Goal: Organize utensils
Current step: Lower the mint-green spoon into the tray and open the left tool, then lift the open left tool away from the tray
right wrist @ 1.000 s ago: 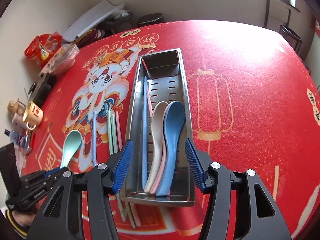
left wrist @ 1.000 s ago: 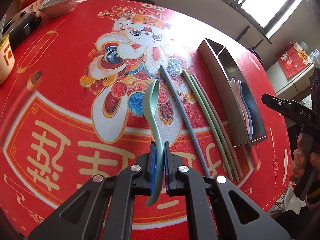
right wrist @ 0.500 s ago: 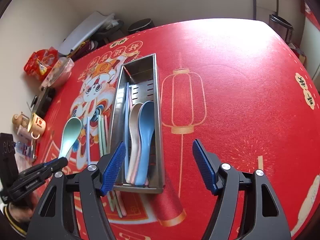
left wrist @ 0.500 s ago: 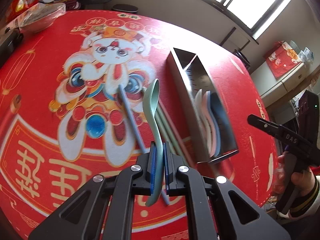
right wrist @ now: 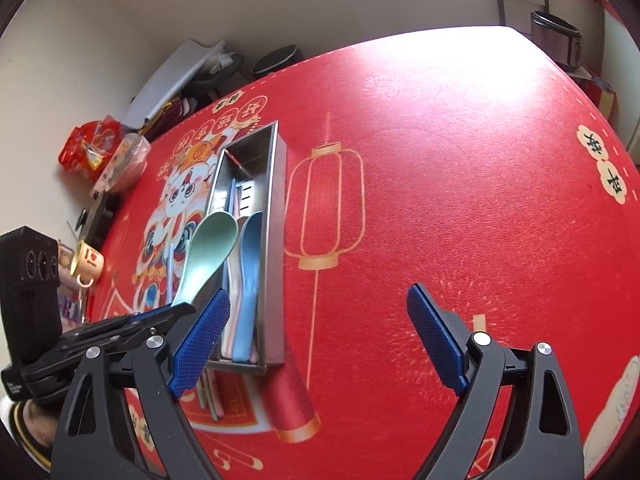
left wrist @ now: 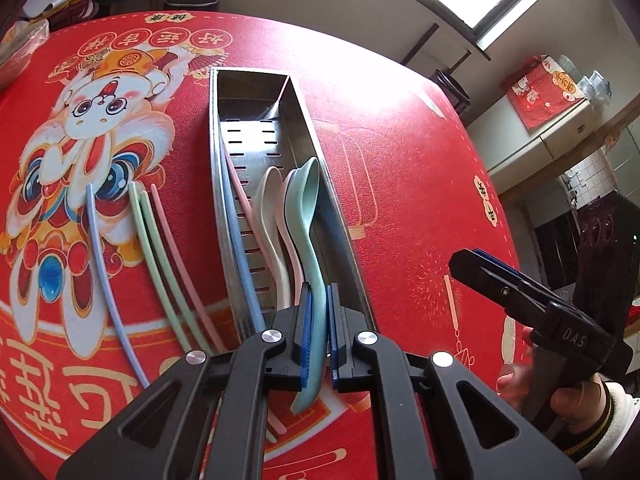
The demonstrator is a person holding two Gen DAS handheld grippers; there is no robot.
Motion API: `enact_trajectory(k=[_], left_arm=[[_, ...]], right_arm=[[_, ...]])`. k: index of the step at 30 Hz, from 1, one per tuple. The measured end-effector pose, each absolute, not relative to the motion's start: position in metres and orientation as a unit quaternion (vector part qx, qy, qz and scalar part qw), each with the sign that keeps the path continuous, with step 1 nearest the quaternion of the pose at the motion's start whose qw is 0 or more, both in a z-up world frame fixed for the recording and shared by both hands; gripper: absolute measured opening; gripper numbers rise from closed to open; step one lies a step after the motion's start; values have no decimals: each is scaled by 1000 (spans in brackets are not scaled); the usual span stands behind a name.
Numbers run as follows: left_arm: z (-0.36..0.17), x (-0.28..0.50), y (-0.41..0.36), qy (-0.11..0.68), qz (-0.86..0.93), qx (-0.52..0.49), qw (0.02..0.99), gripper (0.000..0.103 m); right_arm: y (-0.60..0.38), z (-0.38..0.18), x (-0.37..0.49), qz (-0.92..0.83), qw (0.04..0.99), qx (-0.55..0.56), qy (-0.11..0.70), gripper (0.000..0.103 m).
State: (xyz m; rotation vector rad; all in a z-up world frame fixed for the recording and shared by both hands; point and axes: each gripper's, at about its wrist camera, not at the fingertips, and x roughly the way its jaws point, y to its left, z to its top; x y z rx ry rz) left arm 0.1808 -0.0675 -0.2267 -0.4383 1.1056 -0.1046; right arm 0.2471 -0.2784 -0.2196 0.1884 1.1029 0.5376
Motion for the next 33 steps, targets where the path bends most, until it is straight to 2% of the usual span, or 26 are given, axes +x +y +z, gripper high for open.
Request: enact_trajectory(k=[19, 24, 33], left_arm=[[-255, 211, -87, 535, 13, -233, 812, 8], [-244, 206, -83, 521, 3, -230, 822, 20], [-218, 175, -47, 496, 48, -203, 843, 26]], right_arm=[[-329, -232, 268, 245, 807, 106, 527, 87], [-326, -232, 270, 248, 806, 111, 526, 87], [-294, -226, 270, 275, 801, 106, 522, 87]])
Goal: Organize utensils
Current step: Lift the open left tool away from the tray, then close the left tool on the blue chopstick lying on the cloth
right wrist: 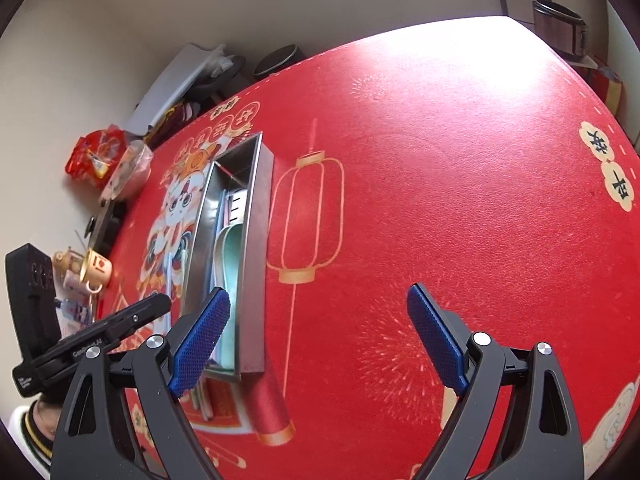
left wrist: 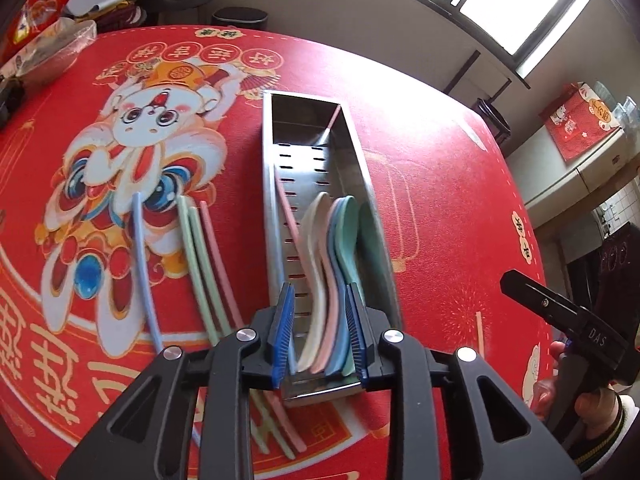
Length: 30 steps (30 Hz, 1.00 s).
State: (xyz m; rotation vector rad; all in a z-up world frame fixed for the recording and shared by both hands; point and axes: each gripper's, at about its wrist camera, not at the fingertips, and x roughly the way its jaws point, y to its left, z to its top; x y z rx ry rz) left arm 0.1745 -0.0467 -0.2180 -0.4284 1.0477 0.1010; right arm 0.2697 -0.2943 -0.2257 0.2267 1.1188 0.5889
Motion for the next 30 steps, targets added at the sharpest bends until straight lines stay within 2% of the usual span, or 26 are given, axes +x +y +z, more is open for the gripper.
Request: enact_trajectory(k=[11, 30], left_arm=[[-253, 119, 26, 518, 130, -235, 812, 26], [-277, 142, 24, 537, 111, -145, 824, 25]], right_arm=[[-258, -227, 258, 286, 795, 86, 529, 87], [-241, -222, 239, 251, 806, 72, 531, 87]])
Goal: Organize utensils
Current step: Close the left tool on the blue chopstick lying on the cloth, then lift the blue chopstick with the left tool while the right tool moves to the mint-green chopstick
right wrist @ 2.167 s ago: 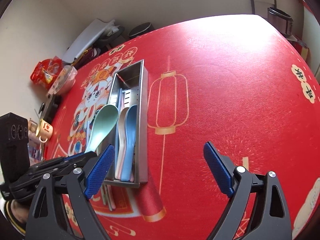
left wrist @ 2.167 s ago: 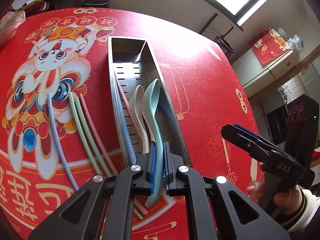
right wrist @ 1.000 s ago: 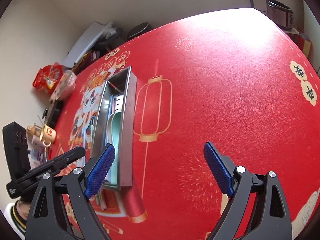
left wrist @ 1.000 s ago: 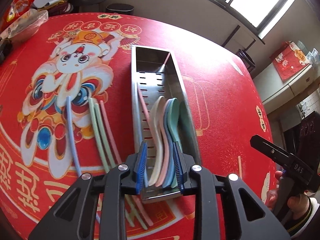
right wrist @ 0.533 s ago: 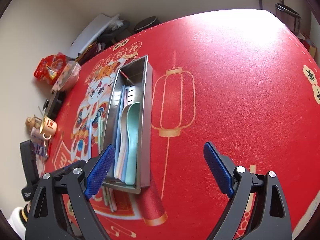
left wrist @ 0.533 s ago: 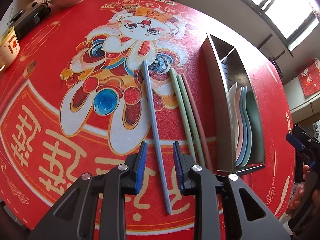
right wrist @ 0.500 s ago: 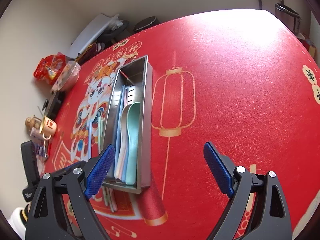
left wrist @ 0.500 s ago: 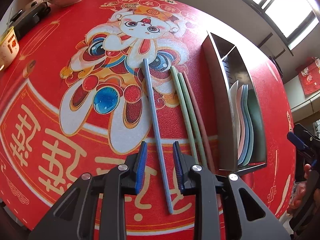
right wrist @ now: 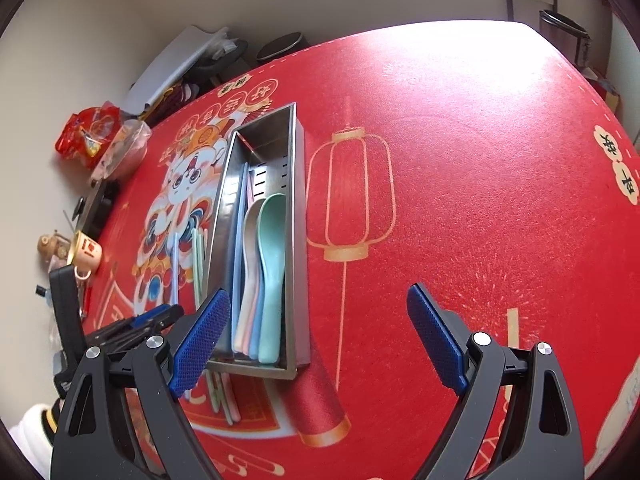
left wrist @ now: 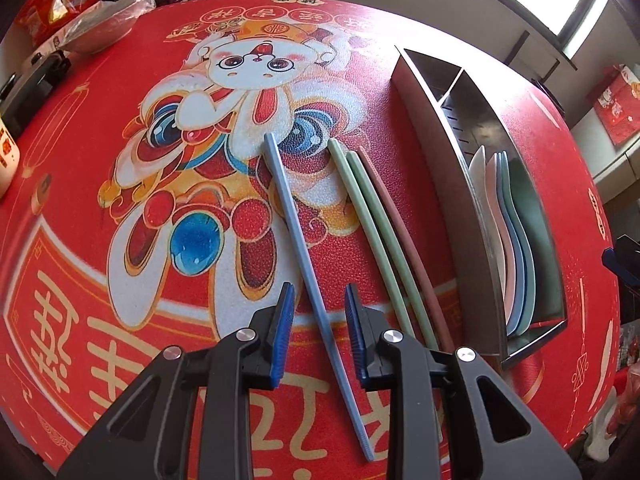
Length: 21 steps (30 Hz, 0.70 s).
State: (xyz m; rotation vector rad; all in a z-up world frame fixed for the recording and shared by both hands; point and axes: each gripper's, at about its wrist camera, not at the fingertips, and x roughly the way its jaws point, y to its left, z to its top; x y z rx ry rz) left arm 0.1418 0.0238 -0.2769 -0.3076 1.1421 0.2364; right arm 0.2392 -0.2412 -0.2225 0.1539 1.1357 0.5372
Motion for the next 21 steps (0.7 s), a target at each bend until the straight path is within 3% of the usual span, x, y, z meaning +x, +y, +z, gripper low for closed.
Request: enact_trajectory(k=[5, 10, 13, 21], left_arm=[[-278, 146, 17, 540, 114, -113, 826, 24], [-278, 142, 25, 537, 110, -112, 829, 9], [-278, 139, 33, 534, 96, -130, 830, 6], [-278, 136, 32, 532, 72, -114, 836, 6]], right_arm=[[-239, -223, 237, 246, 806, 76, 533, 87], [-229, -226, 237, 223, 806, 59, 546, 87], [-221, -228, 237, 210, 804, 48, 555, 87], [-187, -222, 230, 220, 796, 19, 563, 87]])
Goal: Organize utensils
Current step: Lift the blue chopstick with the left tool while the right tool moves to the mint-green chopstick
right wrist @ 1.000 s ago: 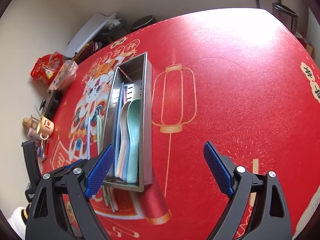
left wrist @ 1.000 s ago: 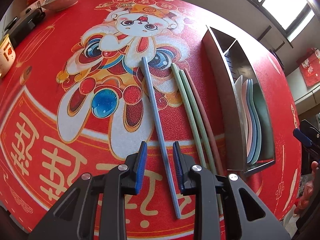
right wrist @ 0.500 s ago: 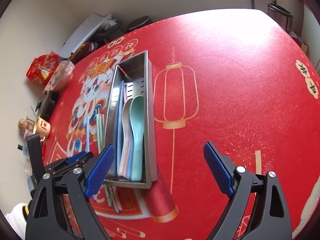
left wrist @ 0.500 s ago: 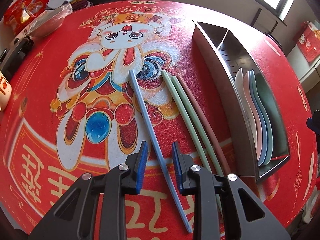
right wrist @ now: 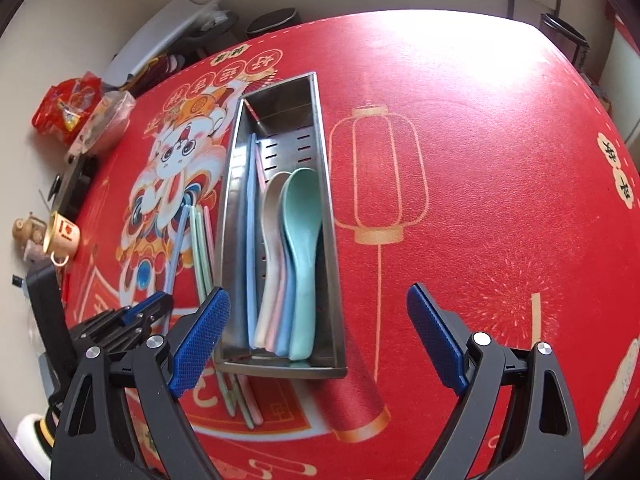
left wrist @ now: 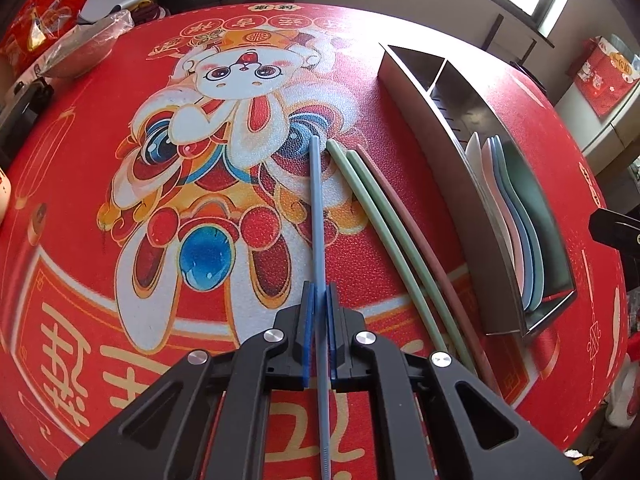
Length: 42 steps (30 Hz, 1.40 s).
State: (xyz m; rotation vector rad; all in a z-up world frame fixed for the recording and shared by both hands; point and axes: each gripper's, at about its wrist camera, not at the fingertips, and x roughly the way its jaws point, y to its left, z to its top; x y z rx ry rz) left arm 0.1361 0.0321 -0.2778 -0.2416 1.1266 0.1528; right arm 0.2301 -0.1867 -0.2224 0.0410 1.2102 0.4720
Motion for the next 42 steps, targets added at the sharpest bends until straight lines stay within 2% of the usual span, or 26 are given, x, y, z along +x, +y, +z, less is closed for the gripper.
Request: enact_trajectory(k=[16, 40, 41, 42], left_arm=[[-277, 119, 38, 527, 47, -126, 839, 6], [-264, 62, 104, 507, 57, -141, 848, 6], [-264, 60, 108, 508, 55, -139, 848, 6], [-265, 58, 110, 508, 54, -136, 849, 5]], right_arm=[[-164, -226, 218, 237, 781, 20, 578, 87], [-106, -227, 184, 256, 791, -12, 556, 87], [-104, -227, 184, 256, 793, -13, 553, 83], [-102, -227, 183, 255, 794, -15, 552, 71]])
